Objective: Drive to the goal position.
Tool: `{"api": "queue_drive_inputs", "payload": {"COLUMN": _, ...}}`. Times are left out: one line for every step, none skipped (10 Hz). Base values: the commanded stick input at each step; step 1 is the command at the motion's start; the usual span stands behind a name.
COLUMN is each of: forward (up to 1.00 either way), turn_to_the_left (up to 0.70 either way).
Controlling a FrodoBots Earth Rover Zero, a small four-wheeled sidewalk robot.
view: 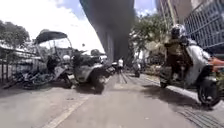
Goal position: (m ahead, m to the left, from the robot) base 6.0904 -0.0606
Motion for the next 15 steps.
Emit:
{"api": "queue_drive_inputs", "payload": {"forward": 0.70, "turn_to_the_left": -0.14}}
{"api": "queue_drive_inputs", "payload": {"forward": 0.70, "turn_to_the_left": -0.06}}
{"api": "queue_drive_inputs", "payload": {"forward": 0.70, "turn_to_the_left": 0.00}}
{"api": "queue_drive_inputs", "payload": {"forward": 0.70, "turn_to_the_left": 0.00}}
{"api": "queue_drive_inputs", "payload": {"forward": 0.70, "turn_to_the_left": 0.00}}
{"api": "queue_drive_inputs", "payload": {"forward": 0.70, "turn_to_the_left": 0.00}}
{"api": "queue_drive_inputs", "payload": {"forward": 0.70, "turn_to_the_left": 0.00}}
{"api": "queue_drive_inputs", "payload": {"forward": 0.70, "turn_to_the_left": 0.12}}
{"api": "queue_drive_inputs", "payload": {"forward": 0.70, "turn_to_the_left": 0.14}}
{"api": "queue_drive_inputs", "payload": {"forward": 0.70, "turn_to_the_left": 0.14}}
{"api": "queue_drive_inputs", "payload": {"forward": 0.70, "turn_to_the_left": 0.14}}
{"api": "queue_drive_inputs", "payload": {"forward": 0.70, "turn_to_the_left": 0.14}}
{"api": "queue_drive_inputs", "payload": {"forward": 0.70, "turn_to_the_left": 0.14}}
{"api": "queue_drive_inputs", "payload": {"forward": 0.70, "turn_to_the_left": 0.14}}
{"api": "queue_drive_inputs", "payload": {"forward": 0.70, "turn_to_the_left": 0.14}}
